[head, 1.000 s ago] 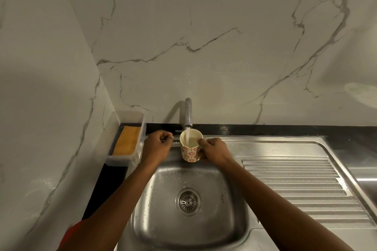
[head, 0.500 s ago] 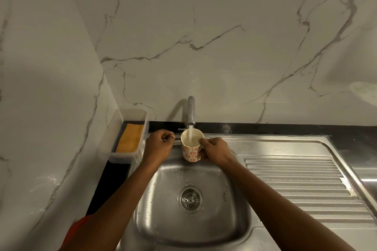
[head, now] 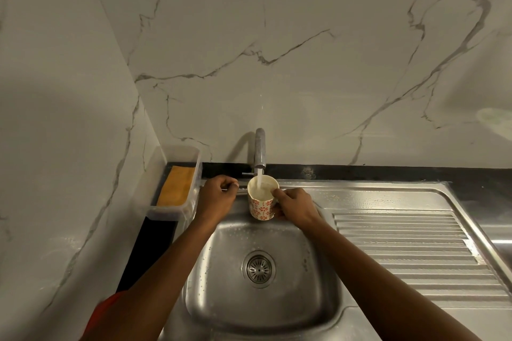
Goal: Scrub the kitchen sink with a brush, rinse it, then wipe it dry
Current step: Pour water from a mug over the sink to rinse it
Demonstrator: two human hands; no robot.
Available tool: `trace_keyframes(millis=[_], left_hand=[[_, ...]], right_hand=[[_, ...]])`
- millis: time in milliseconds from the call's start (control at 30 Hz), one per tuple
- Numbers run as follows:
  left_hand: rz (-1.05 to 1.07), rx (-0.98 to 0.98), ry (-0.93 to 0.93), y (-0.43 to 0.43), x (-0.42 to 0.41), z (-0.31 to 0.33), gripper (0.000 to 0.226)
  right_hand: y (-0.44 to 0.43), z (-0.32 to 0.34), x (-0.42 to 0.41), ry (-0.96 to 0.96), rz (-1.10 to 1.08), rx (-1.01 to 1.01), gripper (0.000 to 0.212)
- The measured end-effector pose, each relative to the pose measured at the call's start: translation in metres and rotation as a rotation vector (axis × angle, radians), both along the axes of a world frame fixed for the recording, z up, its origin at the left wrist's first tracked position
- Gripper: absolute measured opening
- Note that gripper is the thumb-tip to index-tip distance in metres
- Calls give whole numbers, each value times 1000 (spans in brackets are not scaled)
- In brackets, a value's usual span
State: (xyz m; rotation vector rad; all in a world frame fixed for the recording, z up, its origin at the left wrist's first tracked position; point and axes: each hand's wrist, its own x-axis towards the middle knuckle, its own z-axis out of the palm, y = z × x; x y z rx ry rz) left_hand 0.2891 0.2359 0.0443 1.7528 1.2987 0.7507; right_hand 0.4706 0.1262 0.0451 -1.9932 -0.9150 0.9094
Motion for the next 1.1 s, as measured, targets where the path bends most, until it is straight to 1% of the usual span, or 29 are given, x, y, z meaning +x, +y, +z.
trace_keyframes(millis=[333, 433, 533, 667, 733, 867, 1000, 1100], left_hand=[[-31, -39, 10, 12, 8, -12, 13], [-37, -85, -1, 19, 13, -19, 16], [-45, -205, -56, 31, 19, -32, 23], [-72, -450, -142, 44, 28, -39, 47], [-65, -564, -194, 50, 36, -41, 55], [-23, -723, -320, 59, 51, -44, 58], [58, -800, -415, 65, 63, -44, 55], [61, -762, -427, 65, 63, -51, 54]], right_hand=[[1, -8, 1, 28, -8, 22, 43], [1, -10, 1, 38, -6, 38, 44], [-1, -12, 0, 41, 2, 64, 41], [-6, -18, 1, 26, 18, 70, 41], [-9, -20, 3, 28, 21, 77, 41], [-13, -23, 4, 41, 5, 81, 42], [-16, -26, 4, 31, 0, 64, 46], [-17, -26, 2, 33, 2, 52, 46]])
